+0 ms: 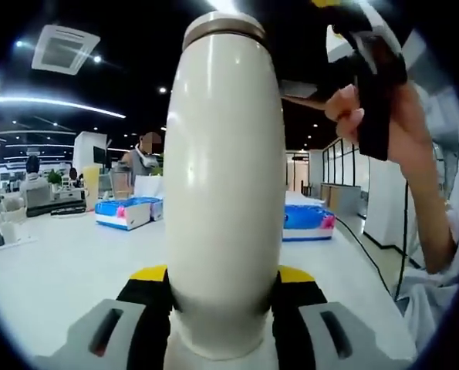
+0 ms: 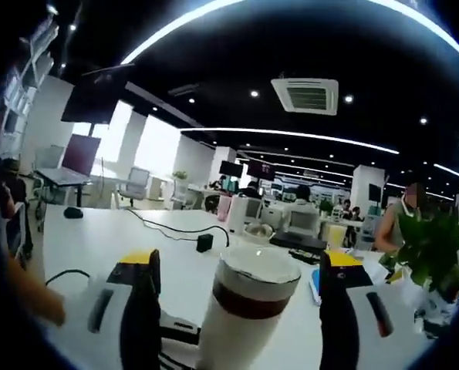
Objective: Grasp the water cup twist off the cup lid place the cup lid on the table
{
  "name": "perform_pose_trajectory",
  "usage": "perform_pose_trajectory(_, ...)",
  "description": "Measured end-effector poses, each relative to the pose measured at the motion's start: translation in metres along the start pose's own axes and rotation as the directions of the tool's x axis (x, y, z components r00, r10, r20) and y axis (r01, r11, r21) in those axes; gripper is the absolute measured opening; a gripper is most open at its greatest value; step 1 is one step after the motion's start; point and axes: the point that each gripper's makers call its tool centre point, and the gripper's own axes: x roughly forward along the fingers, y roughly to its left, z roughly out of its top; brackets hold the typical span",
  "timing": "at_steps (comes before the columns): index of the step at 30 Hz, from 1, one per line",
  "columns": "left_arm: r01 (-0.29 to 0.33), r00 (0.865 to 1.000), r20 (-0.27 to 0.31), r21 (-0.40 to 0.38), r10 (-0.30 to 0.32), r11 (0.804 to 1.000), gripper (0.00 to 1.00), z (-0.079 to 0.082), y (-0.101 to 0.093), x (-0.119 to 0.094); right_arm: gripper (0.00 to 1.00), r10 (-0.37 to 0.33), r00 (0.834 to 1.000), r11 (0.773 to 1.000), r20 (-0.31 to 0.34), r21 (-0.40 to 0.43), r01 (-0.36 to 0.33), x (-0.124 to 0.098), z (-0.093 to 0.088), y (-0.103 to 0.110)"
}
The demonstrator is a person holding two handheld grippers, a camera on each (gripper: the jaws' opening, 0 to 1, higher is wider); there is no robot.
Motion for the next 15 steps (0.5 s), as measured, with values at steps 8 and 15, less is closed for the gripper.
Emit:
perform_pose_trajectory(8, 0.000, 1.000, -0.001, 0.004, 0.000, 1.000, 0.52, 0.000, 0.000, 0.000, 0.77, -0.119, 0.992, 0.986, 0.031, 0.123, 0.114, -0.011, -0.003, -0.011)
perform_pose_trajectory(15, 0.000, 1.000, -0.002, 0.004, 0.000, 1.000, 0.52, -0.001, -0.001, 0.000, 0.65, -0.119, 0.993, 0.984, 0.005, 0.135, 0.117, -0.001, -0.011, -0.007)
